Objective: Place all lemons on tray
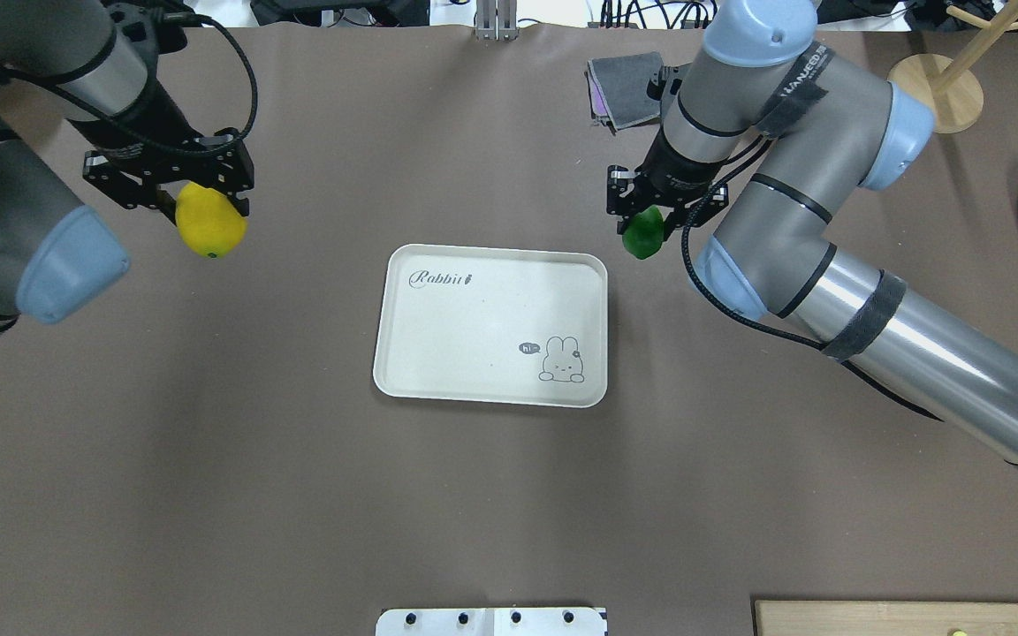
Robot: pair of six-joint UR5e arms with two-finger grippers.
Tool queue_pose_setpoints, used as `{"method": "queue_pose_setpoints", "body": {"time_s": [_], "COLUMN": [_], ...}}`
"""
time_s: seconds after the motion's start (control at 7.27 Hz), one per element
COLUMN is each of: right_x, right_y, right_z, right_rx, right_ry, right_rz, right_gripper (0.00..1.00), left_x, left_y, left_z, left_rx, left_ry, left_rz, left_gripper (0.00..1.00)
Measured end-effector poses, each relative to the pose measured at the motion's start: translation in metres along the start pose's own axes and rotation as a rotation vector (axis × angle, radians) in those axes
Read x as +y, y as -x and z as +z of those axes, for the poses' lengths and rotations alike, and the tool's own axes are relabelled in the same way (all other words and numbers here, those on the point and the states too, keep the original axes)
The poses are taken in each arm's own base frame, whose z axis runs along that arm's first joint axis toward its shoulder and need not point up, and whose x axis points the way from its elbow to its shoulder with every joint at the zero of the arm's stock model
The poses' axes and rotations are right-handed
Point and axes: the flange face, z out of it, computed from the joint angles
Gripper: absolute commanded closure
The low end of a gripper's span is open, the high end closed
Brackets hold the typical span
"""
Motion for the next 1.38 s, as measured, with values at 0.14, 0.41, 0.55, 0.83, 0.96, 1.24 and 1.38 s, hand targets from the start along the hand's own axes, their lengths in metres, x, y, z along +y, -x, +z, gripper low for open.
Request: {"method": "queue_pose_setpoints", "body": {"time_s": [0.14,0.41,0.55,0.83,0.96,1.24,1.38], "right_x": [0.012,0.032,0.04,0.049,0.051,0.052,0.052], "right_y": [0.015,0.033,0.045,0.061,0.068,0.072,0.073], "right_z": [0.01,0.027,0.033,0.051,0.059,0.066,0.064], "right_rx": [0.0,0.005,0.005,0.028,0.04,0.052,0.052], "right_ry": [0.014,0.035,0.041,0.033,0.028,0.019,0.011], "right_rz": [-0.006,-0.025,-0.026,-0.028,-0.032,-0.038,-0.041], "right_gripper": [0.76,0.75,0.74,0.68,0.46,0.0,0.0], "left_x": [0.007,0.022,0.031,0.044,0.05,0.062,0.073], "left_y": [-0.026,-0.069,-0.086,-0.104,-0.111,-0.123,-0.129], "left_z": [0.005,0.018,0.029,0.049,0.058,0.076,0.089], "left_rx": [-0.001,0.022,0.043,0.06,0.068,0.103,0.116], "left_ry": [0.003,0.003,-0.011,-0.026,-0.039,-0.057,-0.073], "left_rz": [-0.008,-0.045,-0.069,-0.082,-0.088,-0.114,-0.129], "left_gripper": [1.0,1.0,1.0,1.0,1.0,1.0,1.0]}}
